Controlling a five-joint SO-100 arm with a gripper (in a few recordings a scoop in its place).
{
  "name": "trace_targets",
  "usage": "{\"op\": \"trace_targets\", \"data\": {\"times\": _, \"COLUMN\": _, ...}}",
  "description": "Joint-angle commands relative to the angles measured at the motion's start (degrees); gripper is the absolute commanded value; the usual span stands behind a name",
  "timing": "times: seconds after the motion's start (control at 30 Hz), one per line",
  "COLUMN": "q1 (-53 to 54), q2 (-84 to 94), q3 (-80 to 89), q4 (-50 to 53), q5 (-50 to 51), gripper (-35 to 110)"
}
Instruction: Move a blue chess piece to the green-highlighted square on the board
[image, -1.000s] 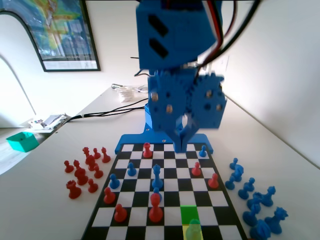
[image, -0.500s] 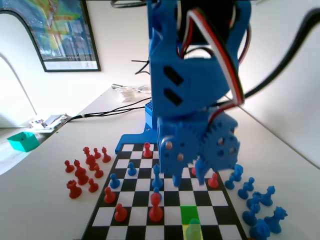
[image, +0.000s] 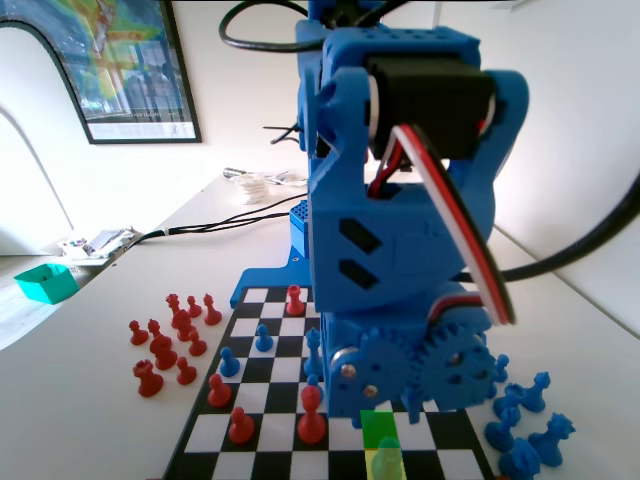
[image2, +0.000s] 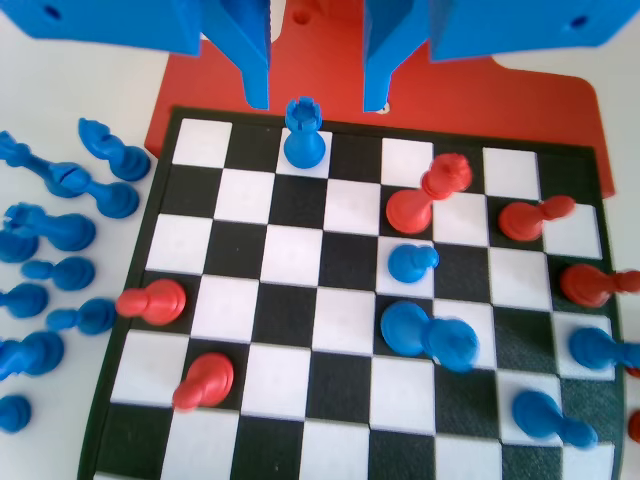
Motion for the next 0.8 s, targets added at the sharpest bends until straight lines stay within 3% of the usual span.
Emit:
{"op": "trace_targets", "data": {"times": 0.0, "q1": -0.26, "q2": 0.62, "q3": -4.22, "q4": -0.35, "q5": -0.26, "gripper": 15}}
{"op": "trace_targets", "data": {"times": 0.77, "q1": -1.14, "q2": -7.73, "q3": -11.34, "q4": 0.44, "q5": 0.18, "gripper": 16}}
